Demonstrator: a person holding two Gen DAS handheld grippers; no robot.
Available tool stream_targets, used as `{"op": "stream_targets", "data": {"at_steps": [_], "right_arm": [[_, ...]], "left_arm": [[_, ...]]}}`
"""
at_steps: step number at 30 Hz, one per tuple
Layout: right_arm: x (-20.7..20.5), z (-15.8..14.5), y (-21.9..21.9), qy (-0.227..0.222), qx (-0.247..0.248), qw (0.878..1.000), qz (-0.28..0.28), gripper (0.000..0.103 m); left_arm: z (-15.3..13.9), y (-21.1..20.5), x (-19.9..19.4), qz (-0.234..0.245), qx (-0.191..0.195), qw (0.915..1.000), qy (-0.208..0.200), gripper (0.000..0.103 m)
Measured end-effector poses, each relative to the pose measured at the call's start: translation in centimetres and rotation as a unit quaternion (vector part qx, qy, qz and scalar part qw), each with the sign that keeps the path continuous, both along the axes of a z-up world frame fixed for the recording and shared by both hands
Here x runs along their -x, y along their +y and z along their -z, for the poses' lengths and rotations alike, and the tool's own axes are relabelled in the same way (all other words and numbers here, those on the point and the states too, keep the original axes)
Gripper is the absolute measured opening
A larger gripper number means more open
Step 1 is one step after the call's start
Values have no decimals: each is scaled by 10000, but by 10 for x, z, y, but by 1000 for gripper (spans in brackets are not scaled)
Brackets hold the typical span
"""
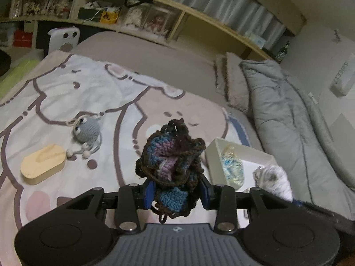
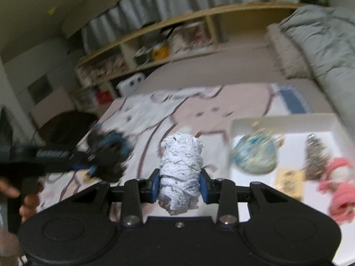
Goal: Organize objects
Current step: 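Carry crocheted pouch and lace bundle into the white box with both tools and release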
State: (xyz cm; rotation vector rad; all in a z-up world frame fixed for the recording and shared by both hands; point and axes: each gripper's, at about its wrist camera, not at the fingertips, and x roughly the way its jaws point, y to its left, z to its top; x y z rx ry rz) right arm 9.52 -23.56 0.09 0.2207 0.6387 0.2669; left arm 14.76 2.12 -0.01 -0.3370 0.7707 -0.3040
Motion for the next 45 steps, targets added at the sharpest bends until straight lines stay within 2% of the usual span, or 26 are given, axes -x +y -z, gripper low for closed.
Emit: {"op": "stream_targets", "data": {"at_steps": [10, 19, 24, 30, 37, 40, 45], "right_arm": [[-8, -14, -62, -304, 68, 9967, 748, 37], [-31, -5, -95, -337, 107, 9926, 1165, 37], [-46, 5, -112, -254, -16, 9912, 1299, 37], [-64, 29, -121, -27, -200, 9910, 1321, 37], [-84, 53, -113, 283, -120, 9916, 1260, 37], [-92, 57, -111, 376, -20, 9911, 1277, 37], [-98, 64, -113, 490, -4, 9900, 1326, 37]], "left_arm": [[-21, -35, 3, 400, 52, 9988, -265, 41], [-28, -113, -7, 1023, -79, 9943, -302, 41], [-13, -157, -13, 1271, -257, 9915, -133, 41], [19, -192, -20, 1362, -635, 9885, 191, 41], [54, -208, -27, 1403, -1069, 9829, 533, 41], [59, -213, -30, 1440, -1313, 9794, 530, 41], [64, -213, -37, 1477, -1426, 9771, 566, 41]]}}
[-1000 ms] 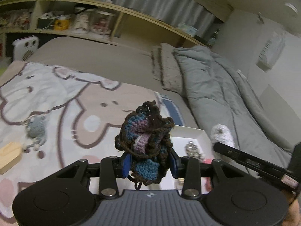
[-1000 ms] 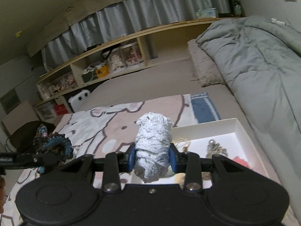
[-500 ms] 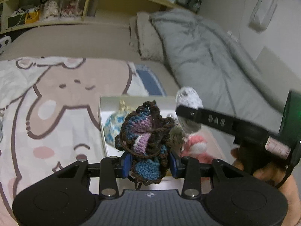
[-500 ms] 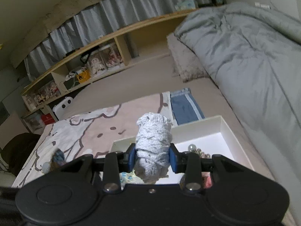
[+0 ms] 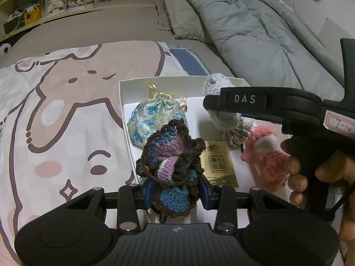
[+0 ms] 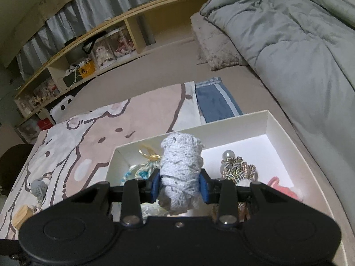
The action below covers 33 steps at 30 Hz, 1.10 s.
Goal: Organize objects
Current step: 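Carry crocheted pouch and lace bundle into the white box with both tools and release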
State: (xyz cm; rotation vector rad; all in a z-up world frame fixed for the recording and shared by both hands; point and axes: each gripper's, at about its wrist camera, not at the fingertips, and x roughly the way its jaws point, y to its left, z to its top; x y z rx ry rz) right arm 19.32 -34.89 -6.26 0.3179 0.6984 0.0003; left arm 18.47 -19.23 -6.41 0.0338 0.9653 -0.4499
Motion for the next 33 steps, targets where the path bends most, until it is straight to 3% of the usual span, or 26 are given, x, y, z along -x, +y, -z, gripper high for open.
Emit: {"op": "stream_targets", "data": {"at_steps": [3, 5, 6, 7, 8, 24, 33], "right_arm": [[-1, 0, -2, -82, -38, 10000, 22, 38], [1, -1, -3, -237, -111, 9996, 102, 46], [3, -2, -3, -262, -109, 9994, 180, 66], [4, -4, -3, -265, -69, 9994, 201, 79], [4, -6, -3, -276, -3, 9994, 202, 79], [21, -24, -10, -102, 91, 9997, 209, 73], [51, -54, -2, -198, 321, 9992, 131, 79]], "left_arm": [[0, -1, -3, 16, -28, 10000, -11, 41], [0, -2, -5, 62, -20, 10000, 31, 46], [0, -1, -5, 53, 6, 10000, 57, 47], [0, -1, -5, 35, -12, 10000, 90, 52], [0, 0, -5, 17, -30, 9999, 97, 55], [-23, 6, 9, 32, -177, 9998, -79, 56], [-40, 18, 24, -31, -168, 9996, -206, 57]]}}
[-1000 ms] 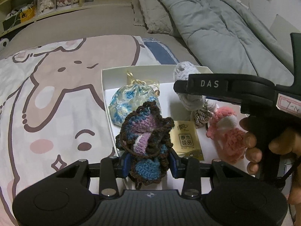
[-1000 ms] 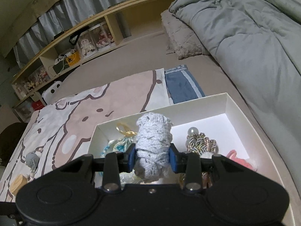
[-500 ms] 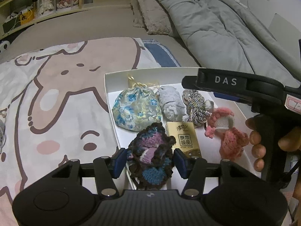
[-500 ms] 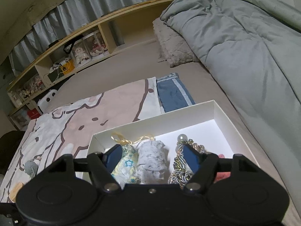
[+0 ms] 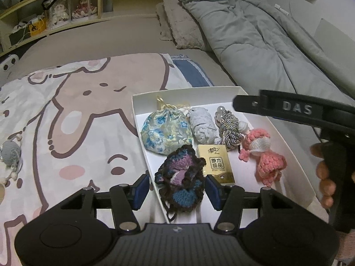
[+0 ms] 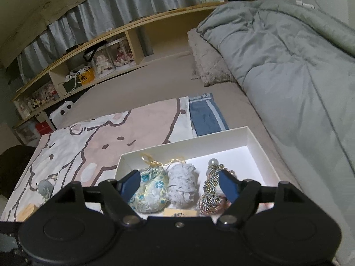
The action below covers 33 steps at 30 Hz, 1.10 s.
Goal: Organize objects
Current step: 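Carry crocheted pouch and lace bundle into the white box with both tools and release, then withdraw both tools from the white box toward the mouse and wooden block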
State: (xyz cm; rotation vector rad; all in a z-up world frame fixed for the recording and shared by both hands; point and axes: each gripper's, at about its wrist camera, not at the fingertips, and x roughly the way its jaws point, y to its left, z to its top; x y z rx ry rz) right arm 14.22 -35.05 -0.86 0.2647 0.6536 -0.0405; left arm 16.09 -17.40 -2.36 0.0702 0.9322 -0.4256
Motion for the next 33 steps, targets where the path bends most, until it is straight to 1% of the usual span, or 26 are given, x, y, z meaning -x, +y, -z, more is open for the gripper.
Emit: {"op": "stream_targets", "data": {"at_steps": [3, 5, 9, 12, 19, 24, 29, 33], "right_arm": [[10, -8, 2, 15, 98, 9999, 22, 79], [18, -14, 4, 0, 176, 9998, 24, 79], [33, -23, 8, 6, 287, 9996, 50, 80], [46, -26, 13, 1, 357, 9994, 49, 81], [79, -20, 25, 93, 422, 9990, 76, 83], [97, -15, 32, 156, 490, 9986, 140, 84], [111, -13, 39, 198, 523, 9983, 186, 86], [118, -8, 45, 228, 691, 9972, 153, 91]], "left_arm": [[-5, 6, 6, -2, -13, 10000, -46, 58], [-9, 11, 10, -28, -5, 10000, -78, 60], [-15, 22, 17, -76, 10, 9999, -122, 61], [-20, 30, 23, -88, 12, 9998, -172, 66], [-23, 51, 32, -165, 17, 9996, -218, 76], [-22, 70, 39, -255, 20, 9995, -209, 82], [-19, 86, 43, -337, 62, 9992, -196, 91], [-17, 94, 47, -336, 143, 9990, -248, 98]]}}
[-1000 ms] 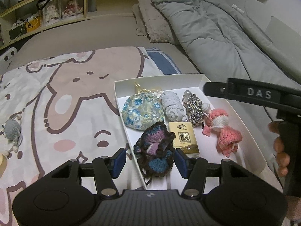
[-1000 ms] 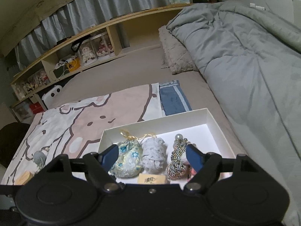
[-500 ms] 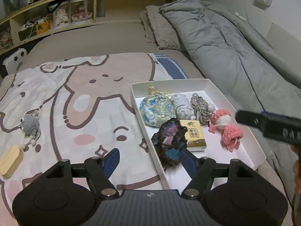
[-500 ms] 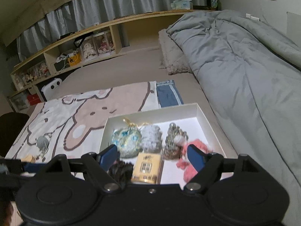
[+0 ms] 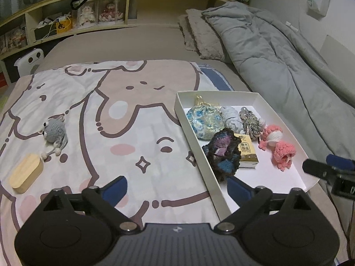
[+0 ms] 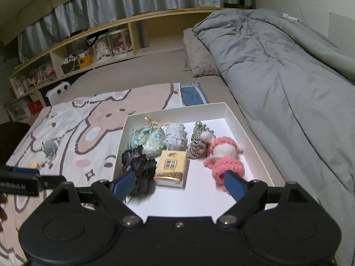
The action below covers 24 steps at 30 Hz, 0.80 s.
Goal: Organize objects
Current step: 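Withdraw both tools from the white box toward the mouse and wooden block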
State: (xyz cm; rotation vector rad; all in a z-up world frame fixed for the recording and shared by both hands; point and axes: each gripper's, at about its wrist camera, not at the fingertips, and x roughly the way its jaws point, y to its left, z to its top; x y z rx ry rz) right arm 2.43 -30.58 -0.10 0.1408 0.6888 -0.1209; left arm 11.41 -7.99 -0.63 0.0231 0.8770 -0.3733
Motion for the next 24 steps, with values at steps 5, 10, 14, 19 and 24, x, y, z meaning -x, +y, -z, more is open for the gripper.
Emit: {"op": "stream_targets", "data": {"at_steps": [5, 10, 14, 19, 24], "right_arm": [[6, 5, 2, 45, 108, 9999, 83, 101], [9, 10, 3, 58, 241, 9995, 185, 103], [8, 13, 4, 115, 350, 9991, 211, 103], [6, 16, 3, 181, 364, 9990, 208, 103], [5, 18, 5, 214, 361, 9990, 172, 103]], "left_arm": [[2, -2, 4, 52, -79, 9998, -197, 103], [6, -4, 9, 221, -127, 9991, -342, 103], [9, -1, 8, 235, -81, 9990, -363, 103], [12, 4, 5, 176, -12, 9993, -322, 103], [15, 7, 2, 169, 25, 9995, -265, 103]]}}
